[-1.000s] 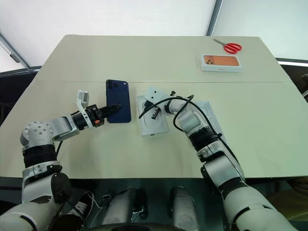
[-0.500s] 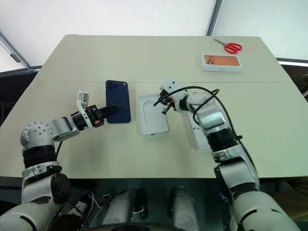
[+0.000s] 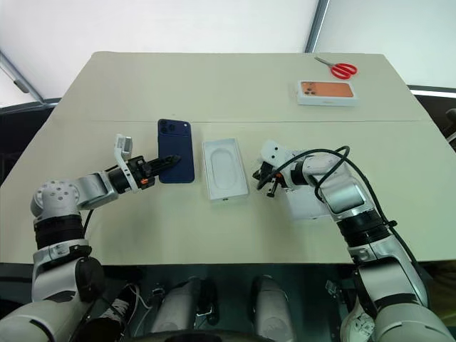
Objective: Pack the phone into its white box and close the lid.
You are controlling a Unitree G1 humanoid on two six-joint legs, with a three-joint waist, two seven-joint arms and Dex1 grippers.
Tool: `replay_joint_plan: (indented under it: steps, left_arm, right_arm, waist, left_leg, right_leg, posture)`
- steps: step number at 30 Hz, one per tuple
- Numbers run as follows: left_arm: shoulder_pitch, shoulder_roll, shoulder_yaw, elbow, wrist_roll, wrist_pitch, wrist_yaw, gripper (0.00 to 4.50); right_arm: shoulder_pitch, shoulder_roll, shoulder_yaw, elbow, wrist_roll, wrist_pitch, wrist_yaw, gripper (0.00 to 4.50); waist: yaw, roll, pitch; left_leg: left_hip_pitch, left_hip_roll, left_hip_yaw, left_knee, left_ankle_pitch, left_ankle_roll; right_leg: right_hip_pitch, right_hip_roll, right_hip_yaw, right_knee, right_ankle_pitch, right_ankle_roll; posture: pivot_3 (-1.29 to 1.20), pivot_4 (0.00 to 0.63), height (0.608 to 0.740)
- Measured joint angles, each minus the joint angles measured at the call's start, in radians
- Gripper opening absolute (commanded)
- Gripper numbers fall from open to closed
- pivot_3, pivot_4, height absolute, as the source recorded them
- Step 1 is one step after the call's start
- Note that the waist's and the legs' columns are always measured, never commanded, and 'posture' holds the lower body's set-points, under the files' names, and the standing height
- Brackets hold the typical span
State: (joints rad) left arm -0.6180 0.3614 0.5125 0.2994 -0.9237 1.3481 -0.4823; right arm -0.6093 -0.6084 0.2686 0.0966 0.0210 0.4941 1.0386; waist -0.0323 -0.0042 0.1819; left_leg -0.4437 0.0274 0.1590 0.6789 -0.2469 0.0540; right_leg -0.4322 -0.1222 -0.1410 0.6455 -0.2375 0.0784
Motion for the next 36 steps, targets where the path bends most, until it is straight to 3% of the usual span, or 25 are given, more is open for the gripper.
replay_joint_plan:
  steps: [14, 22, 29, 32, 36]
  left_arm:
    - [-0.014, -0.038, -0.018, -0.078, -0.046, 0.028, 0.029, 0.0]
    - [0.01, -0.014, -0.106, -0.079, -0.047, 0.088, -0.016, 0.0]
    - [-0.054, 0.005, -0.219, 0.023, 0.003, 0.054, -0.091, 0.0]
    - [-0.103, 0.019, -0.256, 0.083, 0.037, 0.022, -0.144, 0.0]
    - [-0.121, 0.017, -0.295, 0.155, 0.073, -0.014, -0.196, 0.0]
  right_arm:
    - [0.057, 0.05, 0.031, -0.177, 0.116, 0.172, 0.035, 0.03]
    - [0.004, 0.003, 0.035, -0.065, 0.057, 0.058, -0.004, 0.03]
    - [-0.069, 0.058, -0.091, 0.086, 0.102, -0.075, -0.066, 0.03]
    - [-0.078, 0.09, -0.185, 0.104, 0.181, -0.117, -0.069, 1.32]
    - [-0.053, 0.089, -0.222, 0.096, 0.229, -0.15, -0.037, 3.39]
  waist:
    - [0.019, -0.001, 0.0]
    - [0.019, -0.001, 0.0]
    - [0.02, -0.001, 0.0]
    - [0.02, -0.001, 0.0]
    - [0.018, -0.001, 0.001]
  left_leg:
    - [0.0, 0.0, -0.001, 0.001, -0.001, -0.002]
    - [0.0, -0.001, 0.0, 0.001, -0.001, -0.001]
    - [0.0, 0.0, 0.0, 0.001, 0.0, 0.0]
    - [0.0, 0.0, 0.0, 0.001, 0.0, 0.0]
    - [0.0, 0.0, 0.0, 0.001, 0.0, 0.0]
  right_leg:
    - [0.0, -0.002, 0.0, 0.0, 0.0, 0.0]
    - [0.0, 0.0, 0.0, 0.0, 0.0, 0.0]
    - [0.0, 0.001, -0.001, 0.001, 0.0, 0.0]
    - [0.0, 0.001, -0.001, 0.0, 0.0, 0.0]
    - [0.0, 0.001, -0.001, 0.001, 0.0, 0.0]
  posture:
    - [0.0, 0.15, 0.738]
    - [0.0, 0.15, 0.738]
    - [0.0, 0.15, 0.738]
    - [0.0, 0.15, 0.738]
    - [0.0, 0.15, 0.738]
